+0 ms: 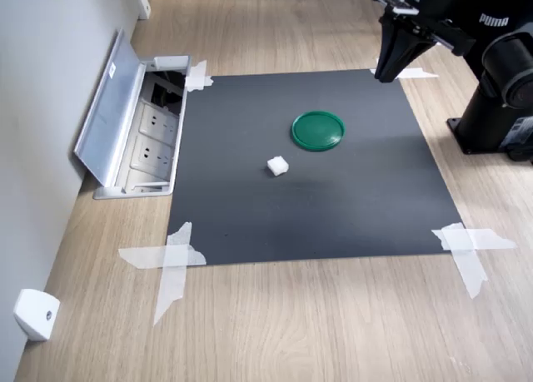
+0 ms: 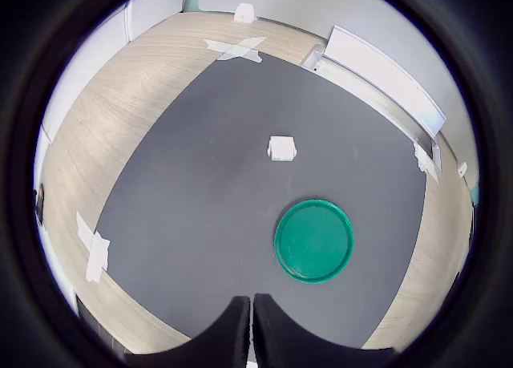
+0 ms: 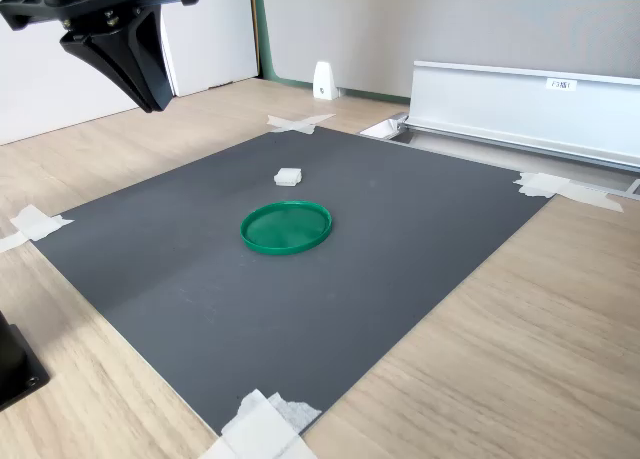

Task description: Grasp a white terminal and put it on the green lid.

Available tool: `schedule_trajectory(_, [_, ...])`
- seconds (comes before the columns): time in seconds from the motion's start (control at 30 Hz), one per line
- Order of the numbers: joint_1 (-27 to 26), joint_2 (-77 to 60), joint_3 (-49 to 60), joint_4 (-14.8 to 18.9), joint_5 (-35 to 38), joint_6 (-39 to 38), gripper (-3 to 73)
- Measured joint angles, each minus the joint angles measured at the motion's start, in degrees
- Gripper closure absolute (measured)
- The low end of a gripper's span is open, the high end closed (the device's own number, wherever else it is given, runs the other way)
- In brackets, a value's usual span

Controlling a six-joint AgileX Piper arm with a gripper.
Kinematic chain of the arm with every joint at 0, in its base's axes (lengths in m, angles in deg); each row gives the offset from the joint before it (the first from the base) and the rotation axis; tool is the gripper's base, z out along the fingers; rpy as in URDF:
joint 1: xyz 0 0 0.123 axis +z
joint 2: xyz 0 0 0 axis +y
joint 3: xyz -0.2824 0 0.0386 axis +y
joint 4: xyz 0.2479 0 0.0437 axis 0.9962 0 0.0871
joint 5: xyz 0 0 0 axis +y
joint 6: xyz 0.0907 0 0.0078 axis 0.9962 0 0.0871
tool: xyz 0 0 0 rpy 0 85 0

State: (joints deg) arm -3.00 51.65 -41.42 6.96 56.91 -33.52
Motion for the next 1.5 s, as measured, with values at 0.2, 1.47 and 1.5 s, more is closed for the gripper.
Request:
schedule_trajectory(0.2, [0.0,0.14,0.0,-0.18,1.19,-4.29,64.9])
schedule_trajectory(1.47, [6.73,17.77,-19.83,-4.52,2.32,-10.66,13.1])
schedule_trajectory(1.5, [8.12,18.68,-20.6,-4.52,2.5,-9.81,13.1])
